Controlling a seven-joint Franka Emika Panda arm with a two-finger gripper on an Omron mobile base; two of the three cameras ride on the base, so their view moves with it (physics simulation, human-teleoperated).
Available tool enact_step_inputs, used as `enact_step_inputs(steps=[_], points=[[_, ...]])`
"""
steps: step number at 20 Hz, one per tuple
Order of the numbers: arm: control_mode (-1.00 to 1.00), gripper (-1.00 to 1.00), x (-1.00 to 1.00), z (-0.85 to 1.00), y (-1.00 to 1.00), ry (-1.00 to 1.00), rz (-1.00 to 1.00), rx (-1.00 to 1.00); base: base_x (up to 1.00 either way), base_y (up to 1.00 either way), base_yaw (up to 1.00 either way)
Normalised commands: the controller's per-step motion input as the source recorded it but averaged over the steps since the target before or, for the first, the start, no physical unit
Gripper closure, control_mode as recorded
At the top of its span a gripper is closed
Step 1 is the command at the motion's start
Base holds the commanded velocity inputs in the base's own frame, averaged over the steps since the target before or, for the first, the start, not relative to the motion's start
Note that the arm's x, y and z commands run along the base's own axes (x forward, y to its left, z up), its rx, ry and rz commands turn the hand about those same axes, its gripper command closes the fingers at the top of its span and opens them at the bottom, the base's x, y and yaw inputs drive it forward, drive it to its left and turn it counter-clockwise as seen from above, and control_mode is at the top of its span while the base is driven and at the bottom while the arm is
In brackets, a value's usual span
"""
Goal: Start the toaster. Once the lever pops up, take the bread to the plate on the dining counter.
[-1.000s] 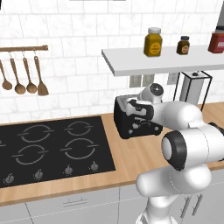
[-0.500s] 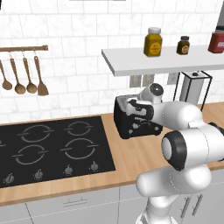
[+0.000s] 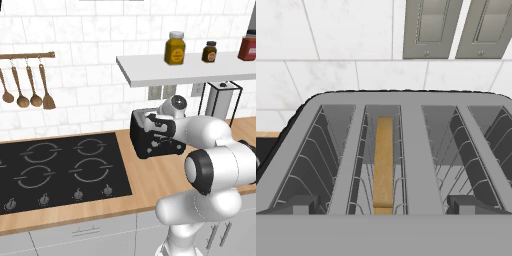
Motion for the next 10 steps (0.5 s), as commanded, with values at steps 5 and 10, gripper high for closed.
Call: enact_step_inputs(steps=[5,10], points=[[-1.00,-1.00,0.00,0.00,0.00,0.00,0.00,0.00,0.00,0.00,0.00],[-1.00,-1.00,0.00,0.00,0.00,0.00,0.00,0.00,0.00,0.00,0.00]])
